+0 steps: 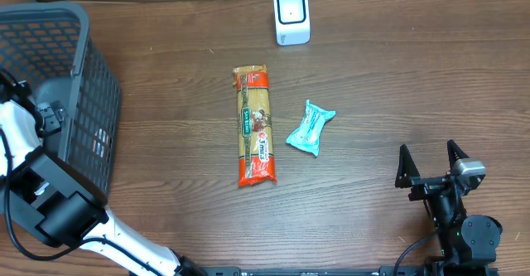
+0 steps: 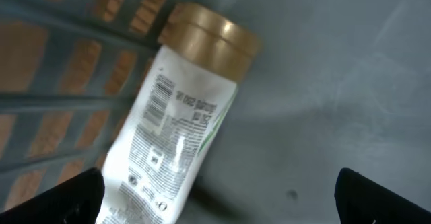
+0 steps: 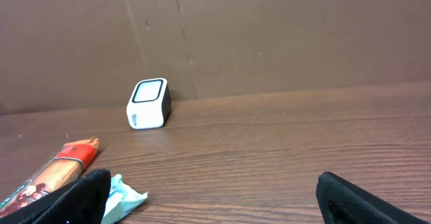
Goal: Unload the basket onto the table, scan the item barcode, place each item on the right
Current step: 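Grasp the white tube in the basket with the left gripper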
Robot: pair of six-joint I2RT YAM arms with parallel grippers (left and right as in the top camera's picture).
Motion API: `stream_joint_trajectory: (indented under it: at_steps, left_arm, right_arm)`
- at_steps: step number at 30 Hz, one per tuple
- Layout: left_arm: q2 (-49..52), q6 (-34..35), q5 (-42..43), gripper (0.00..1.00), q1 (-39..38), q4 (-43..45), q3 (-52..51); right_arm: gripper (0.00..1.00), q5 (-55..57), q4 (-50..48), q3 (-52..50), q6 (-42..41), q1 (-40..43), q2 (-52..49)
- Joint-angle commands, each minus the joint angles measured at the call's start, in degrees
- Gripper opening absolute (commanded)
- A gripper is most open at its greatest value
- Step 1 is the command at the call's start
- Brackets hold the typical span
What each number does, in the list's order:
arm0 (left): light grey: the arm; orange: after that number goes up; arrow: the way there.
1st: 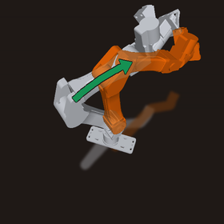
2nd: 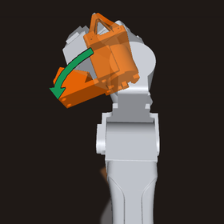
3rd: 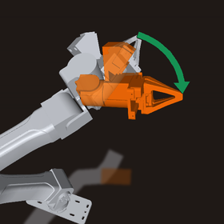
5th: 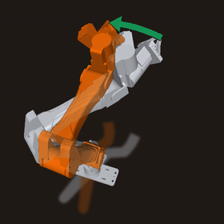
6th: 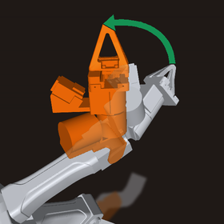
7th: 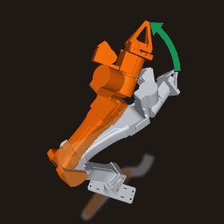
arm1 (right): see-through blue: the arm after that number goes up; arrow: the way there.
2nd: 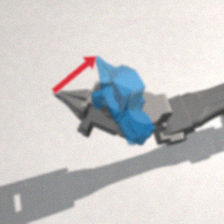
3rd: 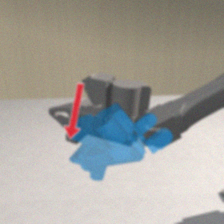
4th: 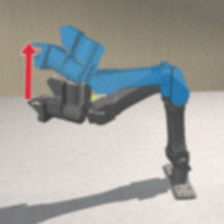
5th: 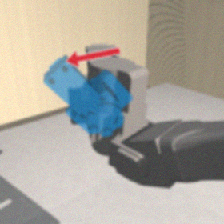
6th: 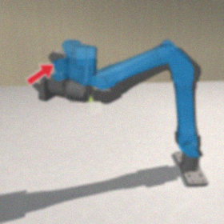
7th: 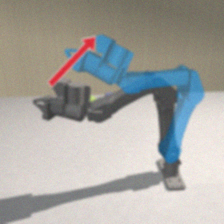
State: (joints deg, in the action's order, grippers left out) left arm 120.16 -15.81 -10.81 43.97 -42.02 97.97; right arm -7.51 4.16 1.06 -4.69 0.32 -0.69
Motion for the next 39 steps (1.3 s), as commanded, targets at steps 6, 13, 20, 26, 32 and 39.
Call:
stream_joint_trajectory:
  at_steps: [6, 13, 20, 26, 32, 39]
  left_arm:
    - [0.5, -8.6, -0.5, 1.00, 2.4, 4.3, -2.8]
    - [0.5, -8.6, 3.9, 0.98, 6.0, 4.8, -3.3]
    - [0.5, -9.6, 6.4, 0.91, 7.1, 7.0, -5.5]
    - [0.5, -10.4, 6.4, 0.91, 7.1, 13.0, -12.1]
    - [0.5, -11.2, 6.4, 0.87, 7.0, 19.3, -18.6]
    - [0.5, -11.2, 8.0, 0.27, 6.6, 20.2, -20.2]
  right_arm:
    - [1.00, -0.1, -0.2, -0.6, 0.1, -0.3, 0.5]
    - [1.00, 0.0, -0.2, -0.6, 0.1, -0.3, 0.5]
    - [1.00, 0.0, -0.2, -0.6, 0.1, -0.3, 0.5]
    - [1.00, 0.0, -0.2, -0.6, 0.1, -0.3, 0.5]
    - [1.00, 0.0, -0.2, -0.6, 0.1, -0.3, 0.5]
    - [1.00, 0.0, -0.2, -0.6, 0.1, -0.3, 0.5]
